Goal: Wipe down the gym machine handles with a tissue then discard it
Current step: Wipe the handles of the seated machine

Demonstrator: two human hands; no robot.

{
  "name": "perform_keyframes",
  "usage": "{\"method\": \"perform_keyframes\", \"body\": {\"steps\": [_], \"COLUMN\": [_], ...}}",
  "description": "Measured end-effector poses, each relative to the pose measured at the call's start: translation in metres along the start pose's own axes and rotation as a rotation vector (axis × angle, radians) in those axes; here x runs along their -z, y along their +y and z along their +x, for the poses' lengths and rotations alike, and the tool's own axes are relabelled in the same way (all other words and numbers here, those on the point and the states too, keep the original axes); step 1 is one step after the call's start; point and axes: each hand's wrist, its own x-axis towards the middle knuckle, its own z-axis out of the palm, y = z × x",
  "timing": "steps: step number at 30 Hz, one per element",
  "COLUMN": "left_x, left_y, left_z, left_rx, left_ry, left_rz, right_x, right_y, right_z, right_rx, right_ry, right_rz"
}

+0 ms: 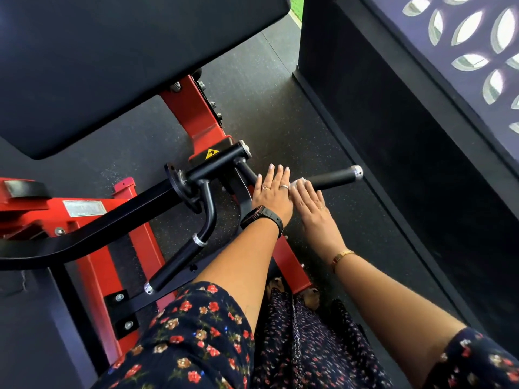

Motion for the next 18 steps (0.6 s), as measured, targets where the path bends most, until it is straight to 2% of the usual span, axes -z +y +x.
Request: {"method": "perform_keyframes", "body": {"steps": [4, 8, 12, 18], "left_x": [0.001, 0.0, 0.001, 0.003], "left_y": [-0.002, -0.002, -0.001, -0.001], "left_z": [-0.001, -0.001, -0.001, -0.001], "left_rx": [-0.029, -0.028, -0.013, -0.011], "left_ry": [0.01, 0.012, 0.005, 0.0], "left_rz": [-0.028, -0.047, -0.02, -0.014], "right_x": [0.012, 0.019, 0.008, 0.006], "right_y": [0.034, 0.032, 0.005, 0.01], "right_z": [-0.006, 0.019, 0.027, -0.006], "right_rx": [-0.075, -0.16, 0.018, 0.075], "right_ry": [0.025, 0.088, 0.03, -0.004], "right_rz": [-0.096, -0.086, -0.057, -0.043]}}
